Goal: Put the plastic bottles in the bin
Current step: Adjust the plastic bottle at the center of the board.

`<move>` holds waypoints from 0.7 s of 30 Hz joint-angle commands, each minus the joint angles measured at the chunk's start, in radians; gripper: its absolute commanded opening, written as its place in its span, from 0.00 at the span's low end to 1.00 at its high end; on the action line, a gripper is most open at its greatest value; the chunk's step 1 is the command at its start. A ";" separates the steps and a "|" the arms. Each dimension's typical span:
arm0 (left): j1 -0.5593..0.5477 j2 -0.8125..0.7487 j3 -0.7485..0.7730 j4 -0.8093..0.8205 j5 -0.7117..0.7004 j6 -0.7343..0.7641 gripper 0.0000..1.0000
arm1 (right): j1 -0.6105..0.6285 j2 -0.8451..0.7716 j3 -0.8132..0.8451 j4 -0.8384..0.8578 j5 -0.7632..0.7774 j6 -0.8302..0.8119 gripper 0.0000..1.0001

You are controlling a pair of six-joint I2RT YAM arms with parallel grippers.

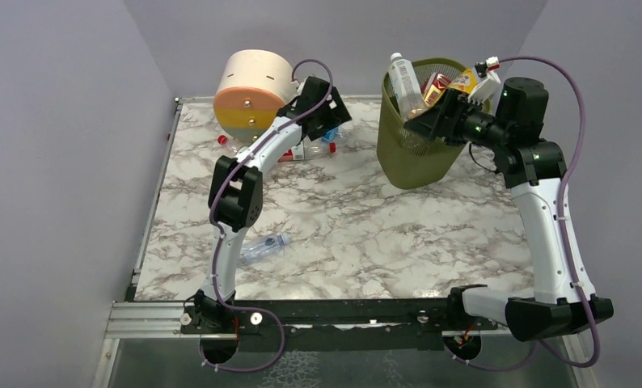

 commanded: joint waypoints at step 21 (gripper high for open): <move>-0.020 0.198 0.171 0.021 -0.279 -0.285 0.99 | 0.008 -0.065 -0.134 0.068 -0.070 -0.014 0.80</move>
